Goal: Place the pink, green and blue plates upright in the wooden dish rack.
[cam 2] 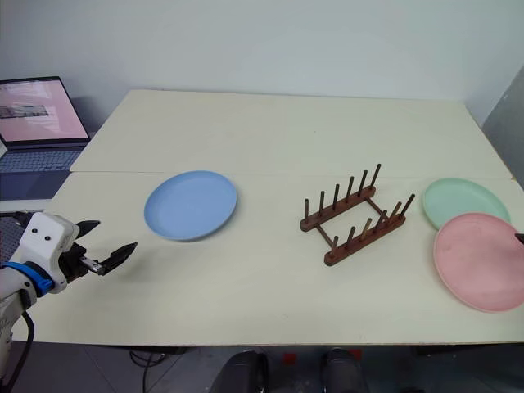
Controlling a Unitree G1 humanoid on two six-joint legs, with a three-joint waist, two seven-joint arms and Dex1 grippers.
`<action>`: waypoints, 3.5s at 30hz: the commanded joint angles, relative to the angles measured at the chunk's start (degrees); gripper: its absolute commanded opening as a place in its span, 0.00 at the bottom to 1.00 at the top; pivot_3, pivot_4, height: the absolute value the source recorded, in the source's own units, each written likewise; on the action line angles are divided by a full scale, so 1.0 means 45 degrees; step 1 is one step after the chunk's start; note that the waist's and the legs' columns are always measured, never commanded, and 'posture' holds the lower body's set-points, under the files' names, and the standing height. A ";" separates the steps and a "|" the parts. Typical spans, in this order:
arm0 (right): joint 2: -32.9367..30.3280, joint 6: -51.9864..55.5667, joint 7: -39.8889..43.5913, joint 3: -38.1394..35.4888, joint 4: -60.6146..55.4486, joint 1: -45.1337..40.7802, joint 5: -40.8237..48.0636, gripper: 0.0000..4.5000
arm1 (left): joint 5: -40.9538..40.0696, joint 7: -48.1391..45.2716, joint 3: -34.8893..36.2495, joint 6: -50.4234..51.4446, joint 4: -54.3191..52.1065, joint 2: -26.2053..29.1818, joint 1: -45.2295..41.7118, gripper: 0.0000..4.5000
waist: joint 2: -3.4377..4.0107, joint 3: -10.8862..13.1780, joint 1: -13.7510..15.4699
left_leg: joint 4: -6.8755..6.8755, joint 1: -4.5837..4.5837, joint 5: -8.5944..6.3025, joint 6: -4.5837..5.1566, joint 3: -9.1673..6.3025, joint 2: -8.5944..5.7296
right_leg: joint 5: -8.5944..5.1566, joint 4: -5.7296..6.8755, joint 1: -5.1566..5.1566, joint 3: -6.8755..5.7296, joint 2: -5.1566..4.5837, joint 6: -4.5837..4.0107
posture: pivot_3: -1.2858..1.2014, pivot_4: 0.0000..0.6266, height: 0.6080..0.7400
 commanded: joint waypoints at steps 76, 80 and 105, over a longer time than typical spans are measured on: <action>0.2088 0.9640 0.0144 -0.3109 -1.7190 0.5733 0.5750 1.00 | 0.3391 0.1724 -1.1555 -0.2205 0.4524 -1.0400 -0.6173 0.33 | -0.0001 -0.0013 0.0338 | 0.0106 -0.0001 0.0001 0.0005 -0.0126 -0.0045 | 0.0030 -0.0010 0.0090 -0.0024 0.0059 0.0040 | 0.52 0.24 1.00; 0.2199 0.9569 0.0062 -0.3108 -1.7196 0.5794 0.5659 1.00 | 0.3442 0.1765 -1.1275 -0.2573 0.4807 -1.0176 -0.6360 0.24 | -0.0002 -0.0012 0.0331 | 0.0152 -0.0014 0.0000 0.0006 -0.0159 -0.0042 | 0.0038 -0.0002 0.0096 -0.0039 0.0059 0.0052 | 0.52 0.24 1.00; 0.2756 0.8965 -0.0121 -0.2994 -1.7216 0.6568 0.5107 1.00 | 0.3089 -0.3861 -1.0493 -0.7244 1.1028 -0.8335 -1.0760 0.24 | -0.0002 -0.0011 0.0362 | 0.0226 -0.0100 -0.0005 0.0014 -0.0294 -0.0016 | 0.0074 -0.0019 0.0074 -0.0087 0.0132 0.0017 | 0.52 0.24 1.00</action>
